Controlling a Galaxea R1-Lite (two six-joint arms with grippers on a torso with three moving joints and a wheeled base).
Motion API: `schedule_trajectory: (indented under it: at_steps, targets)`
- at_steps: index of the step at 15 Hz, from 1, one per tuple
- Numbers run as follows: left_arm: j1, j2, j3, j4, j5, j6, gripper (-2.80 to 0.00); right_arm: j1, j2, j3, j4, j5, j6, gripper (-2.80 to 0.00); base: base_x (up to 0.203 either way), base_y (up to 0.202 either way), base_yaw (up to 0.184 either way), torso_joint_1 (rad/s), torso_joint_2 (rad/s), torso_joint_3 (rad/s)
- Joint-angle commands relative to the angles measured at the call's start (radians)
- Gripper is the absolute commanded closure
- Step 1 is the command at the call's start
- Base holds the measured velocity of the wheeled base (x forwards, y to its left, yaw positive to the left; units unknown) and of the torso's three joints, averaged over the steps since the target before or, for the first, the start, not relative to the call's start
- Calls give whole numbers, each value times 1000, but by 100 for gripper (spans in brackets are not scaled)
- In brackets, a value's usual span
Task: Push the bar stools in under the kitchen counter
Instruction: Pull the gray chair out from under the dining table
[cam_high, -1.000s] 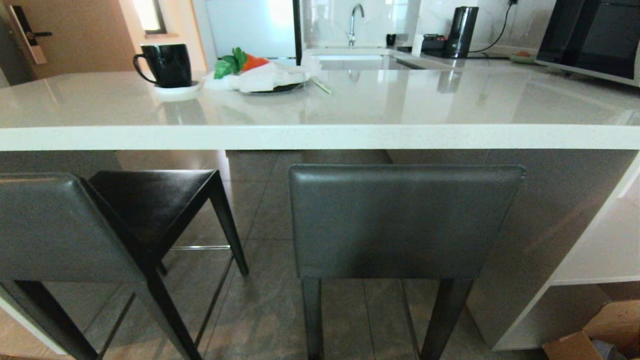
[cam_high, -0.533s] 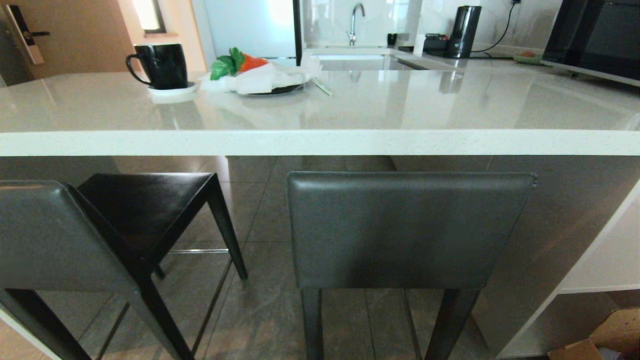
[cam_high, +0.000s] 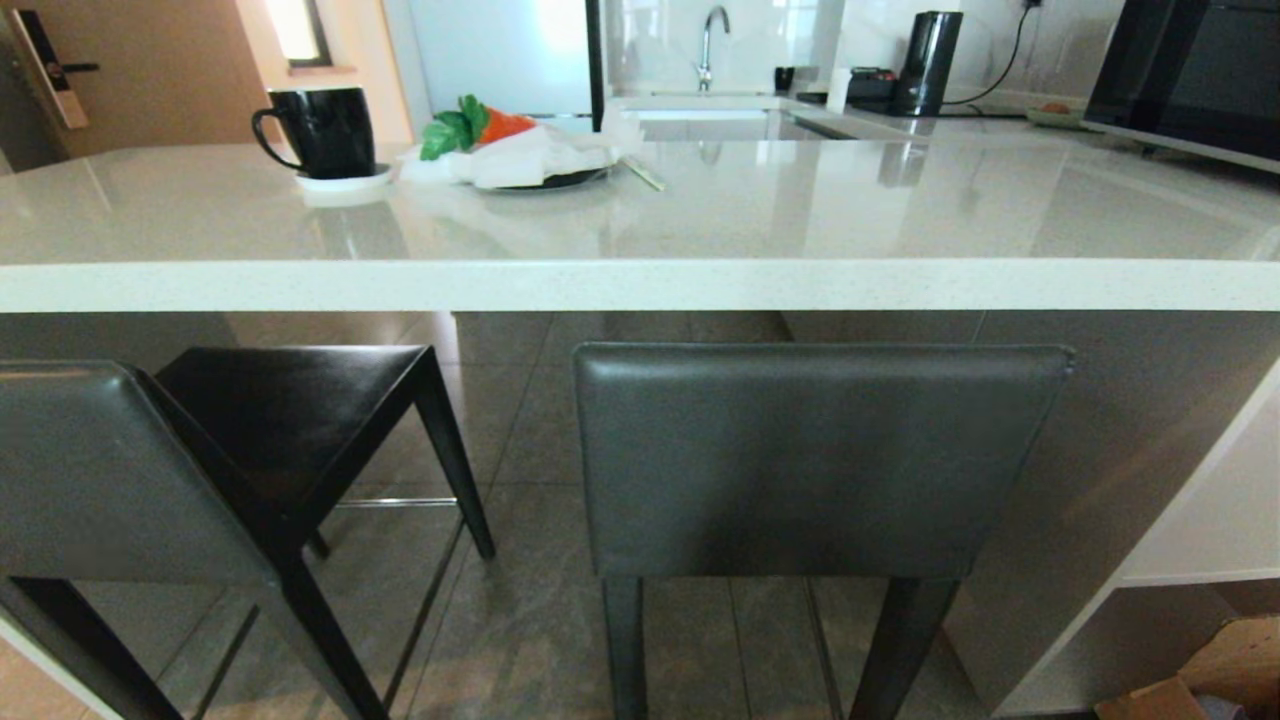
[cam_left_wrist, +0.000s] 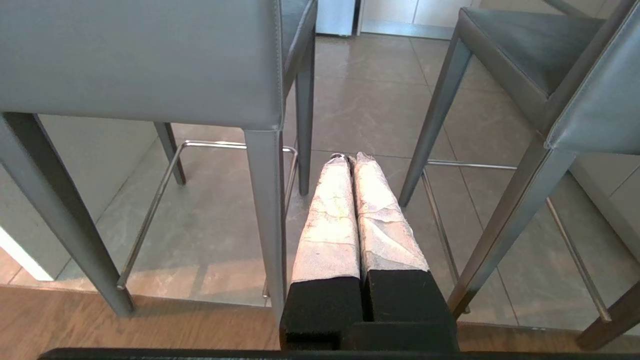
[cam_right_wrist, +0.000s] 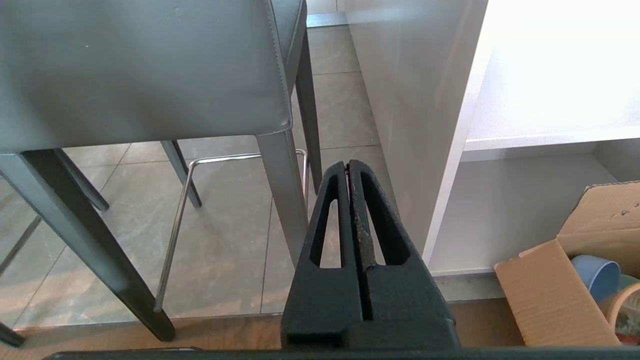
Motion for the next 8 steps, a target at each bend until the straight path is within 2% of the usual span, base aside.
schedule_trajectory:
  at_steps: [1,8]
  targets:
    - [0,1,3,0,-1,-1,0,0,1,0,0,0,1,0,0,0,0,0,0,0]
    - [0,1,3,0,1,-1,0,0,1,0,0,0,1,0,0,0,0,0,0,0]
